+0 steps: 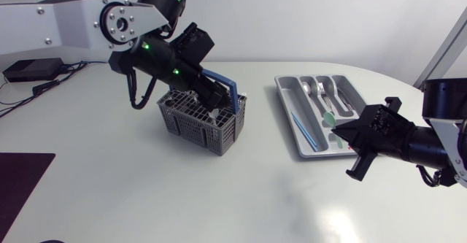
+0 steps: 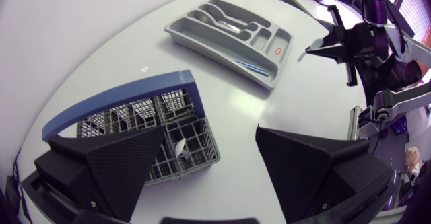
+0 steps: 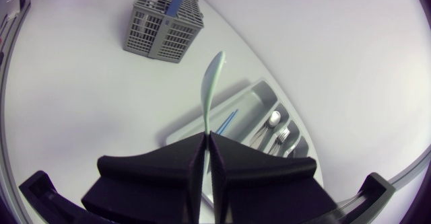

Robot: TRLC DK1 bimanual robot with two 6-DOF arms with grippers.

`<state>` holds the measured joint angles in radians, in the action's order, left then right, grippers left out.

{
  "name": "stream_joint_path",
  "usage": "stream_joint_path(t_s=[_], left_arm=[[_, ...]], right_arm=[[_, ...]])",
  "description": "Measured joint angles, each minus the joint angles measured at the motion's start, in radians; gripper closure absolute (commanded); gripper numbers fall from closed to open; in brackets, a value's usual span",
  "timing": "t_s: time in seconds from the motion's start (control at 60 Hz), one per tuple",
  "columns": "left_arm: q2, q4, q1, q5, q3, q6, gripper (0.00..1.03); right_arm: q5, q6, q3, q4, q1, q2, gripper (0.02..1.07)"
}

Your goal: Unload the cutlery basket into the drawer organizer.

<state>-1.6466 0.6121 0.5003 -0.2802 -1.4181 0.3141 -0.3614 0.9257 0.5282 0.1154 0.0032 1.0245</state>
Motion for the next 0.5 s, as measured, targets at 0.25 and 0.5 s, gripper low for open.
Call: stream_joint_path(t_s=[0.25,0.5], left_arm=[[0.07,-0.054,-0.018,0.029,0.119,0.049,0.07],[0.085,-0.075,-0.037,0.058,0.172,0.091,0.07]], right_arm=[[0.053,0.06,-0.031,-0.224,-0.088,0.152,0.98],[0.103,0.111,-0.04,-0.427,-0.152,0.328,0.98]])
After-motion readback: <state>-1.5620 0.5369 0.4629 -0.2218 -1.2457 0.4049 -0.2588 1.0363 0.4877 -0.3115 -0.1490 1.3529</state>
